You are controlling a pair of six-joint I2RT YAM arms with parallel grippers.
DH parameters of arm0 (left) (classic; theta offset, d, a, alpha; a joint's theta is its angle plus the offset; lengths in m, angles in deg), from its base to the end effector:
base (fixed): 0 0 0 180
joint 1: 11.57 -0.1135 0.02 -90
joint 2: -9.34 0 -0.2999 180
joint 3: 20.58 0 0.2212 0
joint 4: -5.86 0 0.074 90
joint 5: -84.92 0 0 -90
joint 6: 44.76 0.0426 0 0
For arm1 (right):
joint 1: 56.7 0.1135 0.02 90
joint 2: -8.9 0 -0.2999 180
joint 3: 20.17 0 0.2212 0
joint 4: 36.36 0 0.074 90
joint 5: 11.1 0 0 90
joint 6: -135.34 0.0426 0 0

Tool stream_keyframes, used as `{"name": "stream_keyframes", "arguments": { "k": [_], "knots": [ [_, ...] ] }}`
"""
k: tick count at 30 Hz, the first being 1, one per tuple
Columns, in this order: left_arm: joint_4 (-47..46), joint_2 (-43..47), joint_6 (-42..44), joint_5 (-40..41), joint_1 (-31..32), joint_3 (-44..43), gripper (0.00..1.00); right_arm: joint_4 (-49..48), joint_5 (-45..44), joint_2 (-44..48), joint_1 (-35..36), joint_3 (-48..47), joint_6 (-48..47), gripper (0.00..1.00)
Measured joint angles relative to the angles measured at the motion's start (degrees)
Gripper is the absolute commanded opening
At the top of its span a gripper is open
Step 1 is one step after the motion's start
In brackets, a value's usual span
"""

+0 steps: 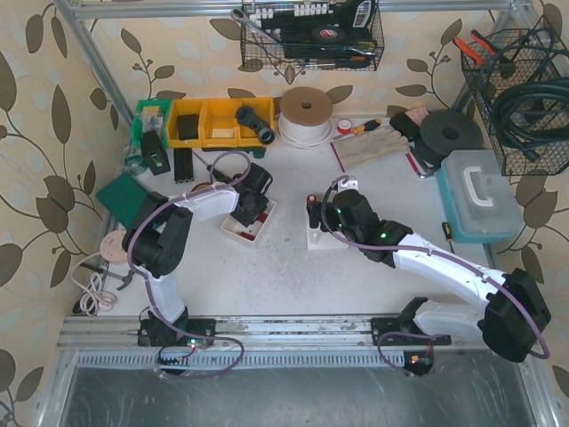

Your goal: Install the large spring

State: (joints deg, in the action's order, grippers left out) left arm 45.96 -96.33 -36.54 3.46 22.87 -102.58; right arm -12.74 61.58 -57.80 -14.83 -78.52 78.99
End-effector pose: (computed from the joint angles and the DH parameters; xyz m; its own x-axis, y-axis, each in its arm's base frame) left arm 0.2963 -0.1955 0.2093 -0.6057 -0.7714 -0.1950 -0.6600 0.6240 -0.4184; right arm 0.1704 0.1357 0.2961 -0.5771 0.1931 -0.7935 -0.1554 0.9279 0.3389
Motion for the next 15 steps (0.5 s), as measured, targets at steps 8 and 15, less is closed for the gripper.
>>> {"name": "stream_keyframes", "arguments": {
  "k": [8, 15],
  "knots": [
    [1.92, -0.2, 5.11, 0.15, 0.0, -1.03, 0.19, 0.0, 0.0, 0.0, 0.0, 0.0, 0.0, 0.95],
    [4.92, 2.67, 9.07, 1.79, 0.0, -1.22, 0.19, 0.0, 0.04, 0.0, 0.0, 0.0, 0.0, 0.95]
  ]
}}
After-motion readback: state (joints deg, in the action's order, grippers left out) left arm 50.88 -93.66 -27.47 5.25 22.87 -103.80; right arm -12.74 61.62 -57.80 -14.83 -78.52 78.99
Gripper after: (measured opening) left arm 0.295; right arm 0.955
